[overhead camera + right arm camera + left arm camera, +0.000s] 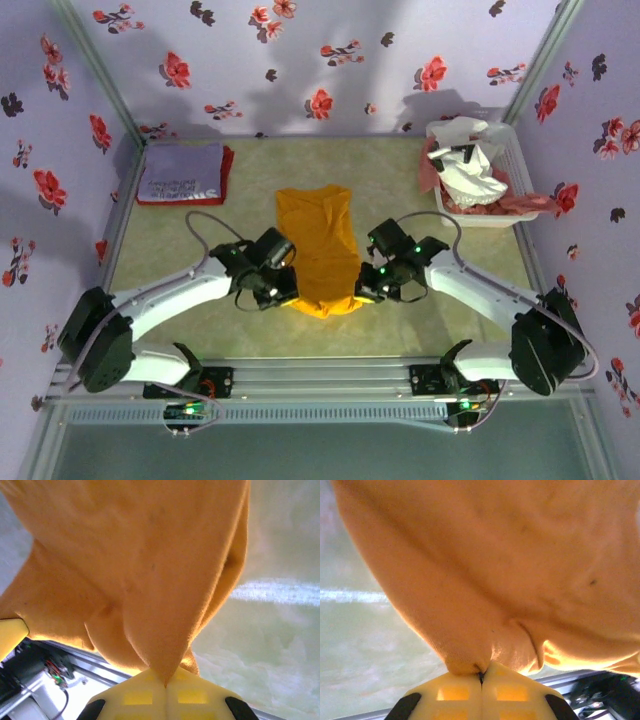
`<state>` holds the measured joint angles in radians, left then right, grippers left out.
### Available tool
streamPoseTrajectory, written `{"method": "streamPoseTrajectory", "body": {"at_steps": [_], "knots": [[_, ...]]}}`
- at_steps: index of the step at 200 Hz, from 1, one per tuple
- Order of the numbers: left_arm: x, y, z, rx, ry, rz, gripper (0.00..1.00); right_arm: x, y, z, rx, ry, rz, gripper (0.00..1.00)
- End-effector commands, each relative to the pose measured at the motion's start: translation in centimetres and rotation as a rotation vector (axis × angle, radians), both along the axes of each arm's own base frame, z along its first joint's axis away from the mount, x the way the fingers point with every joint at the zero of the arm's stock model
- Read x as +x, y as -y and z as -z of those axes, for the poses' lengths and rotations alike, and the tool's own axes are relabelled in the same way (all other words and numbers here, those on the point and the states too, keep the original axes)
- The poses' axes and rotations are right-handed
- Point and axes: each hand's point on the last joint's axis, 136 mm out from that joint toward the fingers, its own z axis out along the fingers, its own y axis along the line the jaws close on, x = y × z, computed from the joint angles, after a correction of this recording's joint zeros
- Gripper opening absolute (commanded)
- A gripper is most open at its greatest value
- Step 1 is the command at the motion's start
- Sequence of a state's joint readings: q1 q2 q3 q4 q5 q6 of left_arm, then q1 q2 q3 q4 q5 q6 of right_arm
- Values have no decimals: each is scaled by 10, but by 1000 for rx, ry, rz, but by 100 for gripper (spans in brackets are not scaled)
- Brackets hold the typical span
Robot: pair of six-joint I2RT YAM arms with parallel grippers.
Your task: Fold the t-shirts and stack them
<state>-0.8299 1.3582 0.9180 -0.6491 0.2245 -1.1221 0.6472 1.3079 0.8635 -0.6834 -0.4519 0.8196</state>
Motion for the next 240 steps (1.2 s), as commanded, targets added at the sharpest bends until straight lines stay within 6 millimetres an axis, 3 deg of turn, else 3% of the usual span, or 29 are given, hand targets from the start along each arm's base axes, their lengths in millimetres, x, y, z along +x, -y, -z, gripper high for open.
{"method": "streamPoseTrajectory", "body": {"at_steps": [1, 57, 143, 240], "knots": [[21, -7, -7, 50, 8, 47, 0, 24, 1, -11, 12, 24, 7, 0], [84, -16, -22, 16, 17, 39, 0, 80, -6, -26, 76, 54, 1, 0], [137, -16, -32, -122, 18, -12, 0, 136, -9, -39, 98, 106, 29, 0], [203, -27, -25, -158, -7, -59, 0, 216, -10, -27, 170, 79, 103, 0]]}}
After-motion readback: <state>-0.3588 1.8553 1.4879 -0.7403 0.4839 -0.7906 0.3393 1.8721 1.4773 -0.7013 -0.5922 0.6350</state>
